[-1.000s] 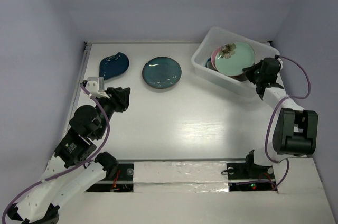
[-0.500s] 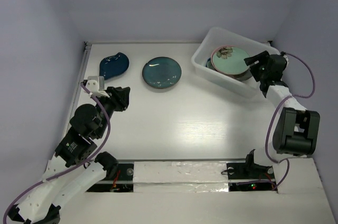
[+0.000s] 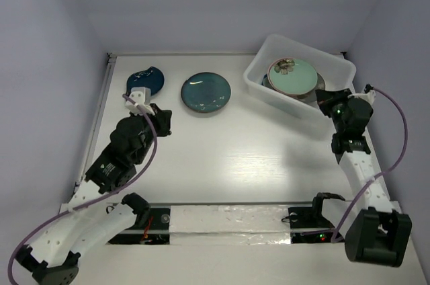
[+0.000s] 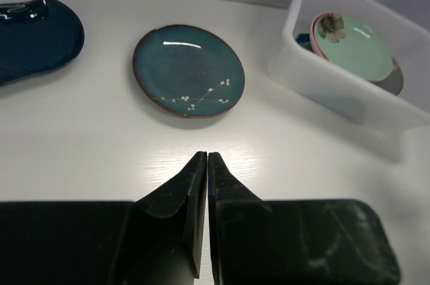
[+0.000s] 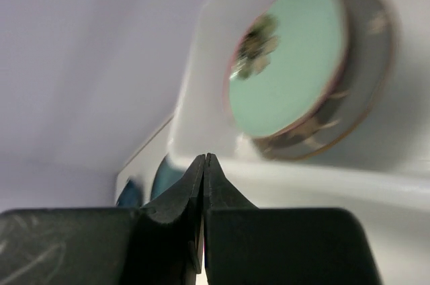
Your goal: Place the plates into the plastic bin on the countertop
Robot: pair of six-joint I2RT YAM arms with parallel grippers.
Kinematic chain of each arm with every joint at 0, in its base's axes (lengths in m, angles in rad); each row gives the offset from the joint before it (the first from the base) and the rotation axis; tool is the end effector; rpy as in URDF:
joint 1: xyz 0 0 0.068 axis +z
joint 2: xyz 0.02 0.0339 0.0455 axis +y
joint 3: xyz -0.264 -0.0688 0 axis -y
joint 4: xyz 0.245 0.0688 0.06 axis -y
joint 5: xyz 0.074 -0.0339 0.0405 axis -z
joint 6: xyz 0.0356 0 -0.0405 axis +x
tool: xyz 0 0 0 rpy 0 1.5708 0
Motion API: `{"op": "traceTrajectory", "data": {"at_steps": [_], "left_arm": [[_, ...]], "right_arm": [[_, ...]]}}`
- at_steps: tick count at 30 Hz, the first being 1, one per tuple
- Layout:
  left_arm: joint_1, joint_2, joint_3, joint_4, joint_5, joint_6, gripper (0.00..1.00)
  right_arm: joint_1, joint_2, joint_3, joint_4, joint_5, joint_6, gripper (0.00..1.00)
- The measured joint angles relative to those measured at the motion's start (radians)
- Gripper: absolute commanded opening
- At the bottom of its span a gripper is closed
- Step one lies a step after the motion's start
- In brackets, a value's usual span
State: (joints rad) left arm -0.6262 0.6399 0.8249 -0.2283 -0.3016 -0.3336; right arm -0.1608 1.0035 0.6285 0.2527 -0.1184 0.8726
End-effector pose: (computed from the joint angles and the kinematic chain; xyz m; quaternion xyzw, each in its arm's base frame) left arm 0.1244 -0.0769 0.3705 0.0013 0.7216 -0.2195 0.6566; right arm 0.2342 -0.0337 0.2889 0.3353 0.6694 0.2720 0.6045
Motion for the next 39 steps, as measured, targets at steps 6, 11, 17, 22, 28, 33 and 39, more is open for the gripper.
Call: {"op": "traceTrajectory", "data": {"at_steps": [6,11,17,22,28,33,39], "left_arm": [[0.007,0.163,0.032,0.000,0.031,-0.041,0.00],[0.019,0.307,0.039,0.032,0.040,-0.127,0.02],[0.028,0.415,-0.072,0.188,0.015,-0.273,0.42],[0.103,0.657,-0.053,0.332,0.051,-0.340,0.45],[0.225,0.892,-0.048,0.492,0.182,-0.406,0.47],[0.296,1.019,-0.042,0.609,0.279,-0.452,0.48],[0.342,1.160,-0.007,0.740,0.361,-0.507,0.48]], "right_arm": [[0.162,-0.185,-0.029,-0.018,-0.089,-0.046,0.00],[0.220,-0.257,-0.029,-0.046,-0.170,-0.114,0.05],[0.223,-0.282,-0.032,-0.088,-0.224,-0.199,0.18],[0.223,-0.288,-0.041,-0.088,-0.280,-0.208,0.18],[0.228,-0.288,-0.050,-0.080,-0.320,-0.208,0.18],[0.233,-0.277,-0.055,-0.064,-0.349,-0.206,0.18],[0.234,-0.264,-0.056,-0.055,-0.368,-0.199,0.18]]}}
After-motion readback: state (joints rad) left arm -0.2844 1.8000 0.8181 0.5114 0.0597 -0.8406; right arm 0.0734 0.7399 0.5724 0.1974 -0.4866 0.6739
